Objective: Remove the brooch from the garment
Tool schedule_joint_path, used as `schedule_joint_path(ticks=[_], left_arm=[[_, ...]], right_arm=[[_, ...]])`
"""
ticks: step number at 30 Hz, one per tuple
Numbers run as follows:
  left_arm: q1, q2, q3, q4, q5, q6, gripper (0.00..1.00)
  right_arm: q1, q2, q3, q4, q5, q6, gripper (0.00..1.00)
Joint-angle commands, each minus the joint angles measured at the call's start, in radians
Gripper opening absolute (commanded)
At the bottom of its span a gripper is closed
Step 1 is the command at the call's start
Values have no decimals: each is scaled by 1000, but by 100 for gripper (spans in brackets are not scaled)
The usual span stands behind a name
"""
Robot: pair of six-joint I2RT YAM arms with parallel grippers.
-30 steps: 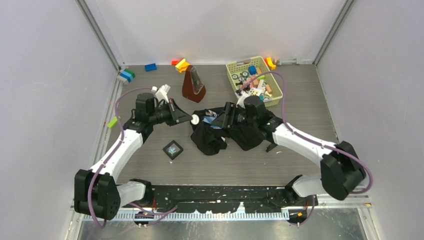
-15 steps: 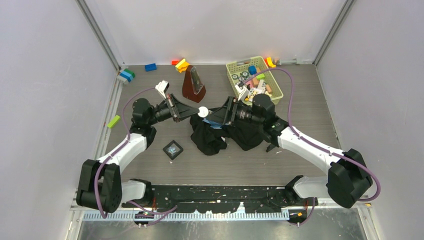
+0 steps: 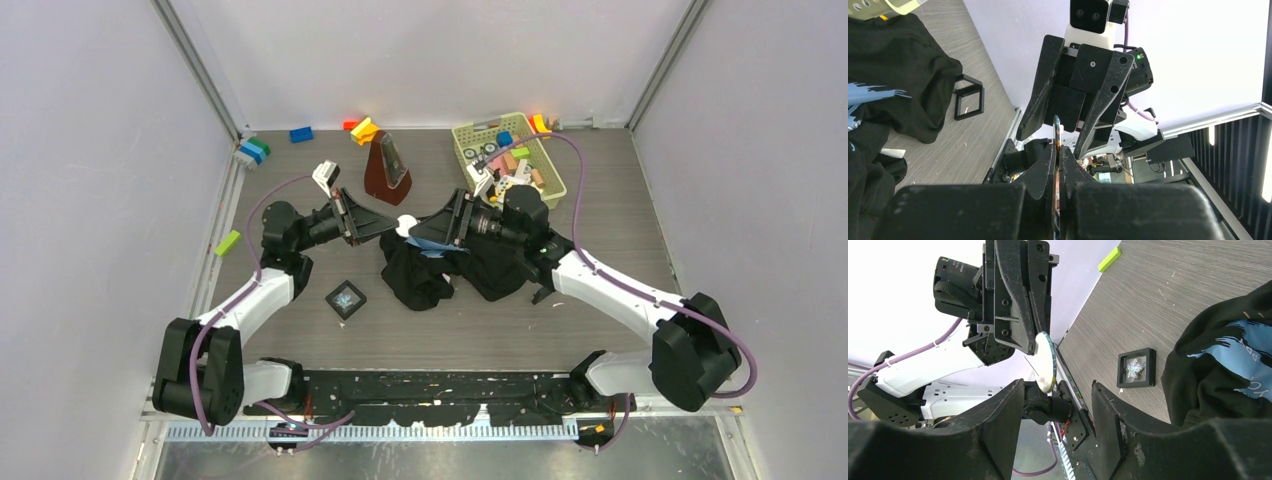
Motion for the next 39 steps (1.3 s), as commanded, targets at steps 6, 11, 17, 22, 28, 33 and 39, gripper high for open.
schedule_joint_path(ticks=[6,11,17,22,28,33,39], left_arm=[[-15,-17,-2,64,29,5,0],[-21,-17,0,80,48,18,0],[-35,-12,6,131,68,21,0],[-35,-13,4,148,73,26,0],[-35,-28,-4,149,64,49,0],[-35,-49,-12,149,44,68,0],[-35,-68,-18,153,23,81,0]], right_arm=[[18,36,70,62,-16,10,50],[18,50,78,57,-13,19,40],[18,77,85,67,-36,45,36],[18,91,85,38,-25,50,32],[17,96,73,14,6,76,29],[16,95,56,-17,72,105,26],[4,104,33,-11,113,167,24]])
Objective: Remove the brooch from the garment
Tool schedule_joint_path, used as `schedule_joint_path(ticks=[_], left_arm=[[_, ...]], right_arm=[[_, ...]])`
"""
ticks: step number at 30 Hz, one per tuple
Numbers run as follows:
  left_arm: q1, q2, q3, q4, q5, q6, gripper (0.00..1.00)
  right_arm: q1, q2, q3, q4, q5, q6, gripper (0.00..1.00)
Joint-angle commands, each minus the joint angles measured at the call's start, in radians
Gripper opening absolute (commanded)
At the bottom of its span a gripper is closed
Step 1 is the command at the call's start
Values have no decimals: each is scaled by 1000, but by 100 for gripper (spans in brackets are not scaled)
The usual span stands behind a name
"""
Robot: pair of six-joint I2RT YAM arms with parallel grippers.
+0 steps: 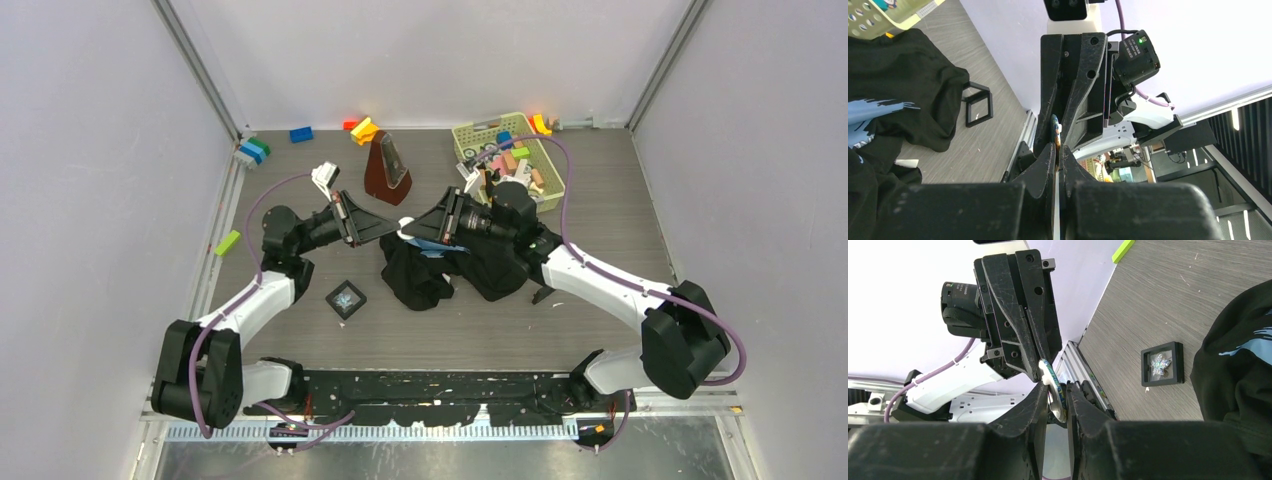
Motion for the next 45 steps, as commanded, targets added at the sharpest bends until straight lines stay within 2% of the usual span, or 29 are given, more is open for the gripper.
schedule_joint_path(ticks=[1,5,7,15,19,21,32,35,37,39,41,42,44,45], left_arm=[[-12,-59,2,98,20,12,0],[-12,-62,-9,102,0,11,0],[-12,-61,-13,102,-6,12,0],[-12,-46,-20,107,-13,17,0],[-12,-32,-22,95,-4,27,0],[-12,-29,-28,74,-6,46,0],[-12,-68,-34,-97,-22,172,0],[-18,-100,-26,-213,-42,266,0],[-43,-141,1,-407,-95,414,0],[-121,-189,65,-679,-220,606,0],[-222,-210,127,-898,-397,770,0],[-272,-204,151,-974,-486,821,0],[-339,-162,189,-1022,-556,885,0],[-365,-134,208,-1038,-576,917,0]], right_arm=[[-24,26,-32,-16,112,51,24],[-46,13,-63,-10,130,72,24],[-53,5,-72,-8,129,76,29],[-59,-36,-82,-22,127,55,58],[-61,-63,-81,-25,114,34,77],[-61,-81,-85,-7,96,22,82],[-80,-171,-83,-124,98,-55,86],[-94,-190,-78,-193,138,-88,83],[-106,-209,-61,-316,214,-124,82],[-119,-230,-16,-553,313,-170,83],[-126,-258,28,-720,417,-219,86],[-127,-264,45,-783,466,-239,89],[-128,-287,87,-947,677,-256,92],[-128,-303,105,-1040,725,-257,93]])
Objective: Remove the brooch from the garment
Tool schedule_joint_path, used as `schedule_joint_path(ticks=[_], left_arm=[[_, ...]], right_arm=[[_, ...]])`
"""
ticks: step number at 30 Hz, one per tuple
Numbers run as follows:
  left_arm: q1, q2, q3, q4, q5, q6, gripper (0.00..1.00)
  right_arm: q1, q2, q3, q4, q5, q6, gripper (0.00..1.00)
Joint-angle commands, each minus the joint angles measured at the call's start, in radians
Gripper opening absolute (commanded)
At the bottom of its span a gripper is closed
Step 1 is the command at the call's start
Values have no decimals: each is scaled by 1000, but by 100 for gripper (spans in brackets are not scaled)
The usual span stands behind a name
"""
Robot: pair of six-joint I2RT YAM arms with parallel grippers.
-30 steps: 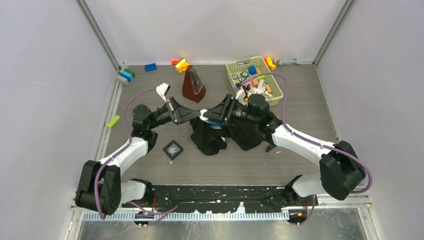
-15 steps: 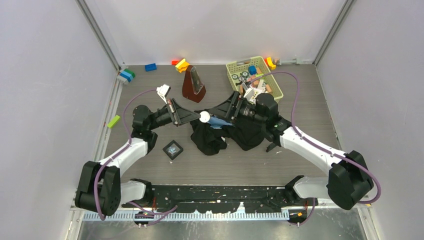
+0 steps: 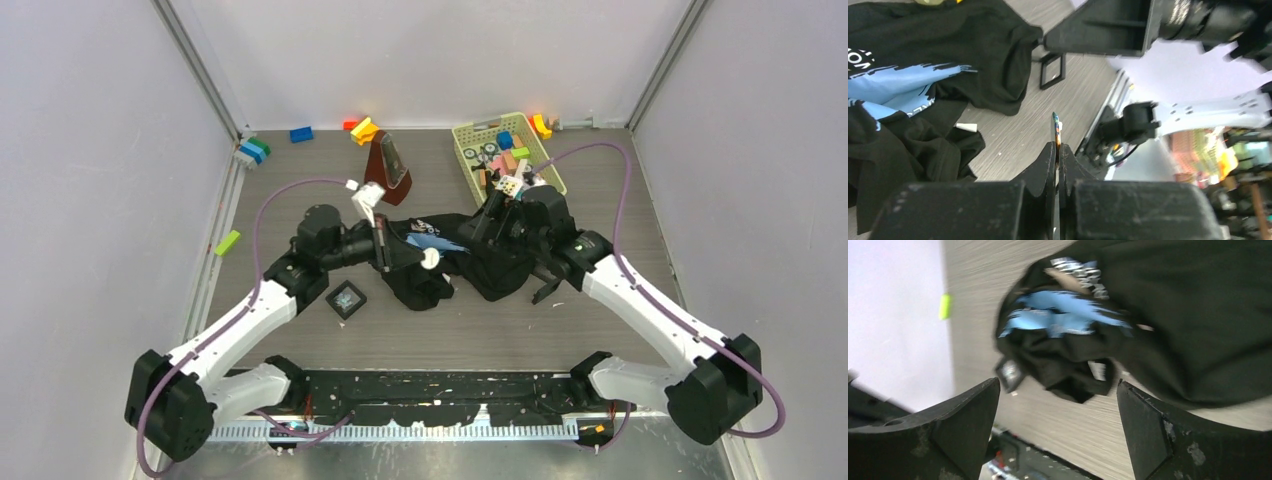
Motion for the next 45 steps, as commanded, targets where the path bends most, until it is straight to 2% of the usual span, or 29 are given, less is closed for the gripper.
schedule_joint_path(ticks=[1,3,7,12,15,19,23,27,30,33,39,42,45], left_arm=[[-115,80,106,-294,-242,288,0],[-143,163,143,-337,-267,311,0],[-137,356,195,-433,-364,288,0],[33,546,170,-280,-265,214,0],[135,615,205,-265,-340,151,0],[107,539,243,-249,-456,180,0],[-25,424,253,-301,-545,308,0],[-148,277,189,-317,-637,378,0],[-171,175,124,-297,-623,382,0],[-174,132,89,-268,-560,393,0],[-197,114,51,-219,-467,435,0],[-208,97,29,-183,-432,452,0],[-224,69,-2,-142,-406,468,0]], right_arm=[[-7,-83,108,-412,432,-65,96],[-9,-107,110,-526,558,-27,98],[-17,-170,68,-678,718,82,89],[-69,-174,35,-723,748,90,87],[-104,-173,-34,-679,693,86,87],[-135,-172,-129,-573,599,94,84],[-150,-133,-147,-524,571,91,79],[-159,-83,-157,-494,545,100,70],[-162,-61,-172,-459,532,107,60],[-164,-44,-182,-441,518,111,44],[-165,-8,-166,-459,510,80,29],[-165,15,-122,-538,470,44,10],[-165,21,-62,-638,393,-9,5]])
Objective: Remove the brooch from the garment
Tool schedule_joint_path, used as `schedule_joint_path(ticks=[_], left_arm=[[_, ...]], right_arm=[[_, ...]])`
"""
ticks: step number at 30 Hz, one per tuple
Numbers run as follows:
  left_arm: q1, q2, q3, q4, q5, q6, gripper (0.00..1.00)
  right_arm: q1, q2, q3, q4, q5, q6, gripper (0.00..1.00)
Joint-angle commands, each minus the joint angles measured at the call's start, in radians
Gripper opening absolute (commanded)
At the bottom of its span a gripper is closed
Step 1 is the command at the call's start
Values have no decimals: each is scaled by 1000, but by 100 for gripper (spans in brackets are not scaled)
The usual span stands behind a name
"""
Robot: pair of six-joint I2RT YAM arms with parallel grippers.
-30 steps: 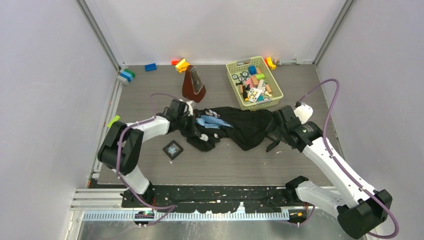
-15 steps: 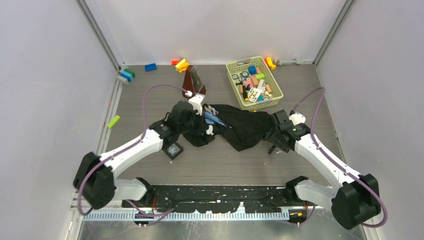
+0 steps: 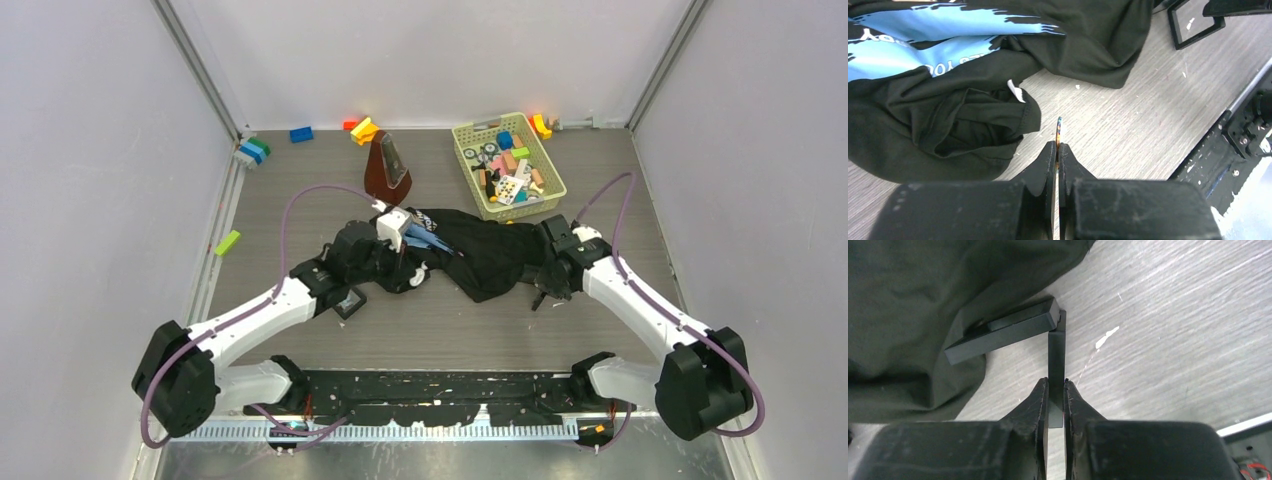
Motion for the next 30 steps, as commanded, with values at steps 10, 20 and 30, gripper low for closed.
schedule_joint_path(ticks=[10,20,30], left_arm=[[-27,-207,-154,231,143,78,0],[-27,-311,-220,303,244,67,0],[-27,-333,-224,280,210,68,0]], right_arm=[[1,12,329,-372,-394,-187,0],[285,502,595,-463,-658,-316,1],[324,890,1019,-653,-624,-446,21]])
